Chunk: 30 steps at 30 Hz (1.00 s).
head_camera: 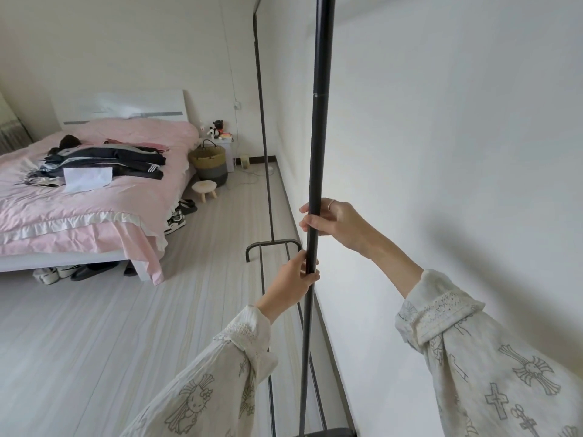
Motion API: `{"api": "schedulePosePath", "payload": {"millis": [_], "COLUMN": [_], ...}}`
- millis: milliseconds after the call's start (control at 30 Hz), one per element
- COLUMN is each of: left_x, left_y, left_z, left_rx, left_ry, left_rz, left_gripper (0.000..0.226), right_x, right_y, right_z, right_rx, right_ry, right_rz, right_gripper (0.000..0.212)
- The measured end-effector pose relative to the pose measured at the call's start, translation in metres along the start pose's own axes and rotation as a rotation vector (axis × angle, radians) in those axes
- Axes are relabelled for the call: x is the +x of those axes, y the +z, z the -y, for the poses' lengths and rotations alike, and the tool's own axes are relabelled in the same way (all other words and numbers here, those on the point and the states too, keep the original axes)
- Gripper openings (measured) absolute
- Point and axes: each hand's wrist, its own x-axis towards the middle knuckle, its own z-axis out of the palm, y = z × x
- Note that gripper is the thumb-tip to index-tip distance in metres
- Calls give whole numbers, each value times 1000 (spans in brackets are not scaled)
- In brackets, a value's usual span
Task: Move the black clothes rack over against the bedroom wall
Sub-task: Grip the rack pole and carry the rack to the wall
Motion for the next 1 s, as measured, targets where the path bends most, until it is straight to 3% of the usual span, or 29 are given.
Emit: {"api": "schedulePosePath", "payload": {"millis": [100,200,433,1000], "left_x": [3,8,31,162], "left_y": [-1,-3,-7,-47], "left_z": [3,5,6,34], "left_rx": [3,32,142,65], "left_ry": [-10,-15,21,-26], "left_rz": [6,2,-26,-54], "left_gripper": [17,16,17,19], "right_x": [4,10,29,171], "right_y": [1,3,-1,-14], "right_z": [1,-1,-10,-43], "right_rx": [-116,-213,-263,-355], "right_ry": [44,20,-5,-4], "right_rz": [70,22,-63,-118], "right_gripper": [11,13,12,8]}}
